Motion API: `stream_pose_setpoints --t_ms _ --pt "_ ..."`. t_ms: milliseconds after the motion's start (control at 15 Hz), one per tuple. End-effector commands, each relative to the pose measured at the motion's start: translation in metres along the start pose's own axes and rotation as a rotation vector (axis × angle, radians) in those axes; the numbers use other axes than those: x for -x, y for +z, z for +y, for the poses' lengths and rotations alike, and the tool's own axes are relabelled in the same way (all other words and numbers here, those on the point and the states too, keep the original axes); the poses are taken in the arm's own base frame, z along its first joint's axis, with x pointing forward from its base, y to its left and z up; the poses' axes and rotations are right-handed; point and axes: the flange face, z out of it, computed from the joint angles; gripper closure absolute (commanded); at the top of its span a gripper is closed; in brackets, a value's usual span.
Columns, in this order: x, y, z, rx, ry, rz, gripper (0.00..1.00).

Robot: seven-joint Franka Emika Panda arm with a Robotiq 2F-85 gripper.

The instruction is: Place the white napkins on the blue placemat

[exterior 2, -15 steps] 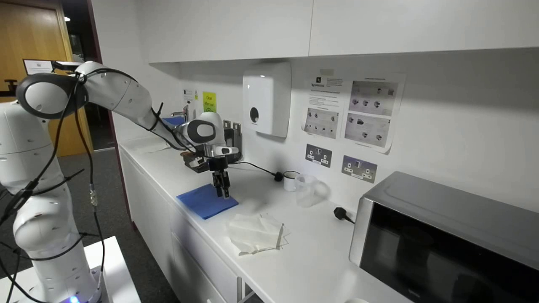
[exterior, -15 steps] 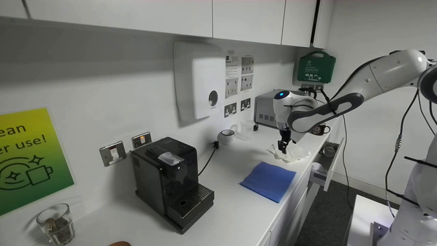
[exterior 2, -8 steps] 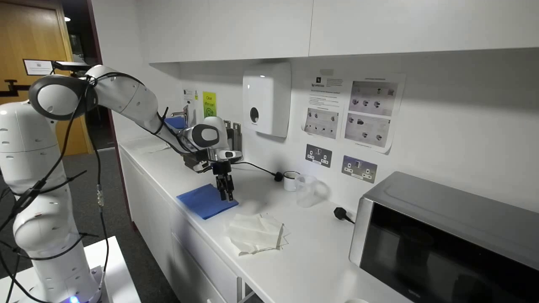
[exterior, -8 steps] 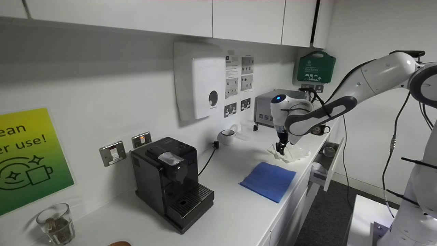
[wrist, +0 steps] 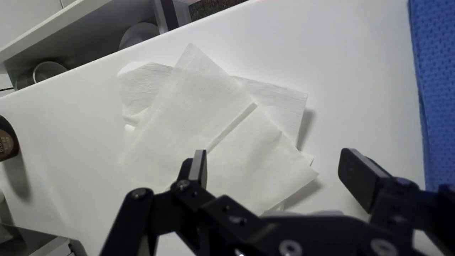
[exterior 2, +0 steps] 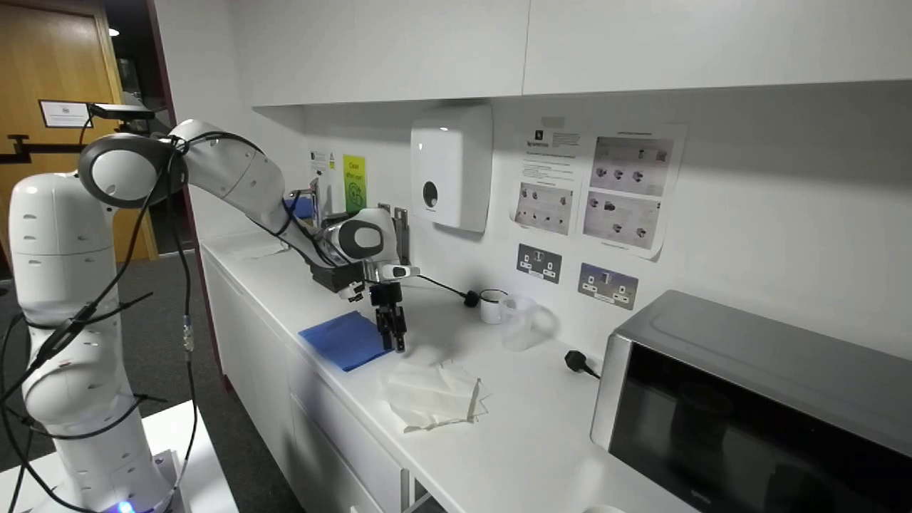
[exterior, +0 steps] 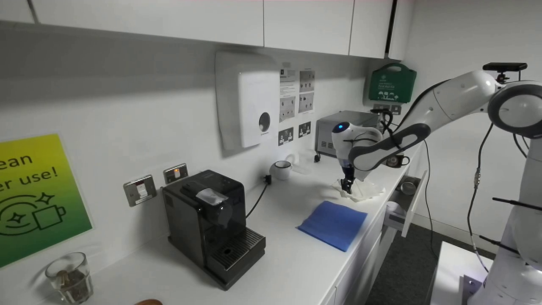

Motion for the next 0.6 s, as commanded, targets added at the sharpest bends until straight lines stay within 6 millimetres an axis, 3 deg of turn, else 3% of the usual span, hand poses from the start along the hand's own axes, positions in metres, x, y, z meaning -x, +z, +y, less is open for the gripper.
stream_pose_setpoints --t_ms 0,533 --pt "-0.014 0.005 0.003 0.009 0.009 0.023 0.00" --pt "-0.026 0.011 -0.005 0.011 -0.020 0.032 0.00"
